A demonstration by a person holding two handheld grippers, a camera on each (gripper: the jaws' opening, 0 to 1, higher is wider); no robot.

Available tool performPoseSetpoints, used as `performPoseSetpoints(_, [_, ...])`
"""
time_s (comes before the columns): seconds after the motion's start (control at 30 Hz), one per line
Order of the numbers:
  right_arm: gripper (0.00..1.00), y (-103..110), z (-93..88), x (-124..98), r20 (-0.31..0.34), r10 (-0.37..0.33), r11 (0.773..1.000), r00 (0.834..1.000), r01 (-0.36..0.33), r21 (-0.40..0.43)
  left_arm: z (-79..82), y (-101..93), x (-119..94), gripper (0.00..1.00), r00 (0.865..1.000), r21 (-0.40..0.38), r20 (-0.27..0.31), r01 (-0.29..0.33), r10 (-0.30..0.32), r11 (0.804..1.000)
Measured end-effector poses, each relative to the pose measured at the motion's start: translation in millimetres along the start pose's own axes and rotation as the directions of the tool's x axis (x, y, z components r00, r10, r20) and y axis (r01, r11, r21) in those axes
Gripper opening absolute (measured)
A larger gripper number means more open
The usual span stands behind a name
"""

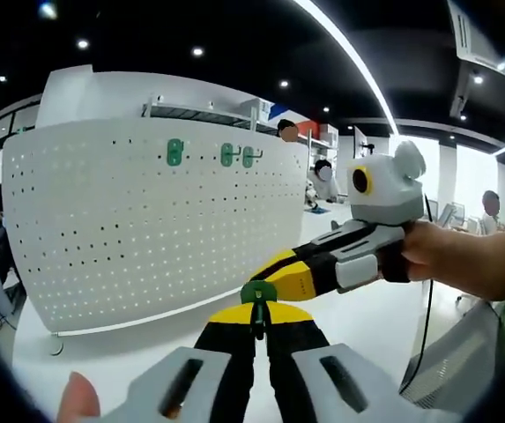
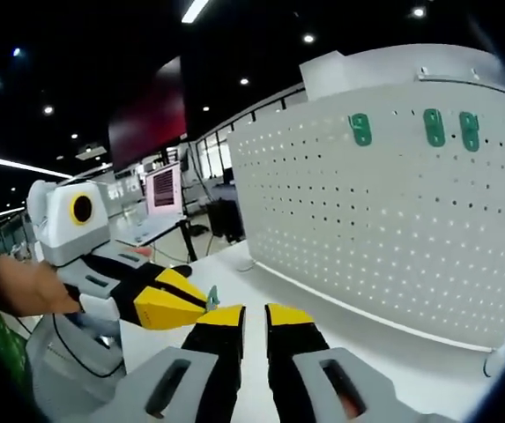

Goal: Insert the hook assembly into the mounting plate slot until the hook locks in place.

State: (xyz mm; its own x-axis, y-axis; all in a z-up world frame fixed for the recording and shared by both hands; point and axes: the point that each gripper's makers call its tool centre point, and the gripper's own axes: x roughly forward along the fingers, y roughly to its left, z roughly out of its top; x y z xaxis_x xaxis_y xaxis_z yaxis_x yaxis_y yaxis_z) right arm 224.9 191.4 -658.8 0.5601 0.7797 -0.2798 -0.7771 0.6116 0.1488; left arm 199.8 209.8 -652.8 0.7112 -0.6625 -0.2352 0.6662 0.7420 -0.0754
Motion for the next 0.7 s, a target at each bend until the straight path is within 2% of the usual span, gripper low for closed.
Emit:
performPoseSetpoints(0.17, [0.17,0.3,-0.8,-2.7,0.003,0.007,1.0,1.0,-0.007,0.008,0.8,4.0,-1.4,0.03,1.0,0.004,0.0,-0.008,0.008,1.0])
performPoseSetpoints(0.47, [0.42,6.3,2.1,-8.1,0.026,0.038,0.999,0.999,-0.038,0.006,2.5,11.1,-3.6,0.03,1.0,0.003,0.0,-0.025,0.025,1.0])
performPoseSetpoints(0.53, [0.45,7.7,3.1,-10.2,0.031,0.043,0.999,0.999,-0.043,-0.003,2.7,12.3,-3.4,0.03,1.0,0.008,-0.001,-0.027,0.027,1.0])
performPoseSetpoints(0.7, [0.58,18.3,6.4,-15.7,0.051,0.085,0.996,0.995,-0.084,-0.017,2.4,14.1,-1.6,0.03,1.0,0.006,-0.001,-0.031,0.031,1.0])
